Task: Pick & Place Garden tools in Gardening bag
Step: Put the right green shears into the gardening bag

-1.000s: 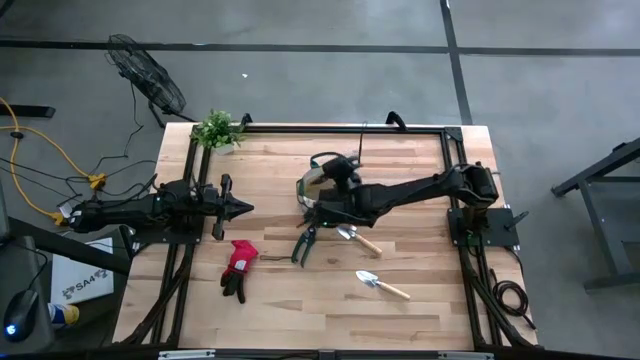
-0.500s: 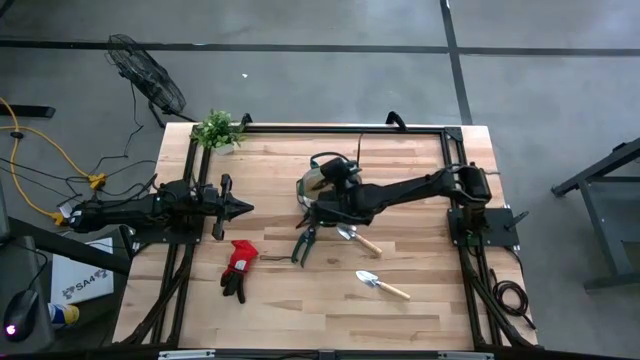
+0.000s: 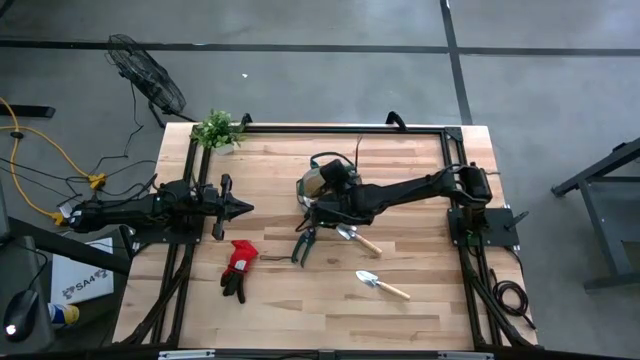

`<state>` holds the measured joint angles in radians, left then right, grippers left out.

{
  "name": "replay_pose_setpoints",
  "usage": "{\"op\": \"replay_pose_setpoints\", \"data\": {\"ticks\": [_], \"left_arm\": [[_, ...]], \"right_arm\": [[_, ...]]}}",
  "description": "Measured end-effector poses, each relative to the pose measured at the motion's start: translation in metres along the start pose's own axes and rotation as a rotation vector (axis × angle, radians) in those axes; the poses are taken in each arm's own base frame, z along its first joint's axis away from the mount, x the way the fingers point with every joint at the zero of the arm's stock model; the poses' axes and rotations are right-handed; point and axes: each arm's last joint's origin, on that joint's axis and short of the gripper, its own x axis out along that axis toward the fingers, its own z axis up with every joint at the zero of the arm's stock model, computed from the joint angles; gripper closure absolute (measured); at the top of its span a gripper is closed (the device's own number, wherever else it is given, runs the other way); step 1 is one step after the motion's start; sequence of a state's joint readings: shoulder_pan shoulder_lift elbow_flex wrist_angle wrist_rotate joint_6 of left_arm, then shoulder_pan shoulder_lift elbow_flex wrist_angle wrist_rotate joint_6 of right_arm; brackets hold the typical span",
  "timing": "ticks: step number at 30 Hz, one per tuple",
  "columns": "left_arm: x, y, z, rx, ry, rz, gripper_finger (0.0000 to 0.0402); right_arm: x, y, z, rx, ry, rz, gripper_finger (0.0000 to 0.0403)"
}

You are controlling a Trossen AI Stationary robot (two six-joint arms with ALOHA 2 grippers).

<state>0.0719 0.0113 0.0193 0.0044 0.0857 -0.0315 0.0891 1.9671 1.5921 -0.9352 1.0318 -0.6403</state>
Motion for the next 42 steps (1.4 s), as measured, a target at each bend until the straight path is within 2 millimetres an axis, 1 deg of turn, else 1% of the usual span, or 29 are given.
{"op": "replay_pose_setpoints", "data": {"ticks": [3,8,18,24,32,42], "left_arm": [[0.0,0.0,0.0,0.0,0.0,-0.001,0.0401],[0.0,0.0,0.0,0.0,0.0,0.0,0.0401],[0.0,0.0,0.0,0.0,0.0,-0.001,0.0401],[0.0,0.0,0.0,0.0,-0.001,-0.001,0.0401],[0.0,0.0,0.0,0.0,0.0,0.0,0.0401],[0.0,0.0,0.0,0.0,0.0,0.0,0.0401]], "right_arm": [[0.0,0.0,0.001,0.01,-0.018,0.02,0.0345],[0.0,0.001,0.004,0.077,-0.088,0.091,0.0341],[0.006,-0.002,0.002,0.108,-0.077,0.099,0.0337],[0.006,-0.003,0.004,0.125,-0.089,0.096,0.0335],[0.006,-0.002,0.006,0.141,-0.14,0.151,0.0335],[0.015,-0.006,0.003,0.207,-0.186,0.242,0.0334]]}}
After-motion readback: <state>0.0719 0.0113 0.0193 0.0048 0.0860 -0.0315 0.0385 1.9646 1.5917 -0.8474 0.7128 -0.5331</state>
